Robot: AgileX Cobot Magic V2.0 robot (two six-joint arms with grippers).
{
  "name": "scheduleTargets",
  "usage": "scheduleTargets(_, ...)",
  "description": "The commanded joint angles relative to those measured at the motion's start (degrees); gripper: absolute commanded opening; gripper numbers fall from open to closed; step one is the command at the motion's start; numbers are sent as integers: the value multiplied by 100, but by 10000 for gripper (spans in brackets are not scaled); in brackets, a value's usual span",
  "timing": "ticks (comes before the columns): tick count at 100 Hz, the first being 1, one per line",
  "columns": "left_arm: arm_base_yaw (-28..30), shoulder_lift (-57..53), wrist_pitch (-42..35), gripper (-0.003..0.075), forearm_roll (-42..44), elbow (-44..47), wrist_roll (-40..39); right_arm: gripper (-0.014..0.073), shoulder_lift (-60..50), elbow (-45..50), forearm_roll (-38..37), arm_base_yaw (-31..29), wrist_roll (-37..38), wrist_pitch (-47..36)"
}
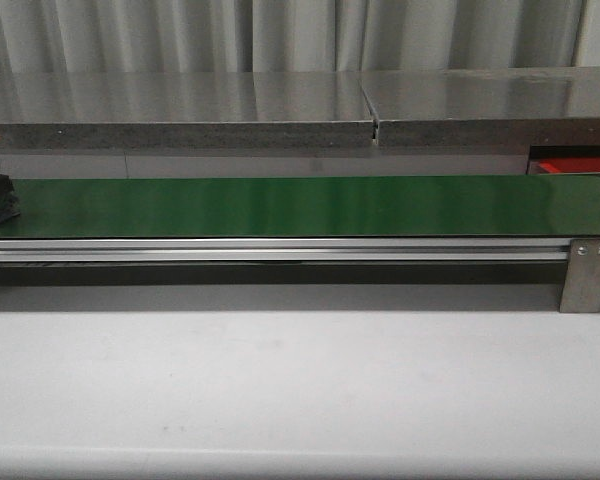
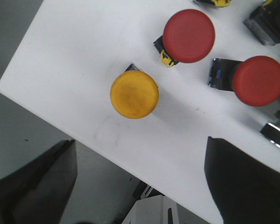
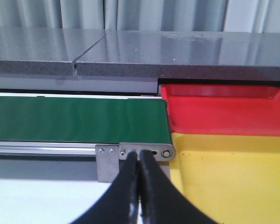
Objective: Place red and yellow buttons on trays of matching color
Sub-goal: 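Move the left gripper to a yellow push button and grasp it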
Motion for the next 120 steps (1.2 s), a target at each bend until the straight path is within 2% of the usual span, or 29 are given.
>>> scheduleTargets(1,1,-103,-189,554,-41,-126,-62,-8,-100,-132,-5,1,-50,-431)
scheduleTargets(62,1,677,-785,548,10,-126,-62,-8,-100,-132,-5,1,-50,-431)
scheduleTargets(71,1,751,-785,496,20,-126,-62,-8,-100,-132,-5,1,-50,-431)
scheduleTargets(86,1,815,-797,325,20,-126,-62,-8,-100,-132,-5,1,-50,-431)
scheduleTargets(96,1,815,-823,245,62,-126,-62,-8,-100,-132,-5,1,-50,-431)
scheduleTargets(103,1,803,-823,222,62,-126,-62,-8,-100,-132,-5,1,-50,-431)
scheduleTargets(120,1,514,-682,222,105,-126,-40,-8,-100,-132,-5,1,-50,-431)
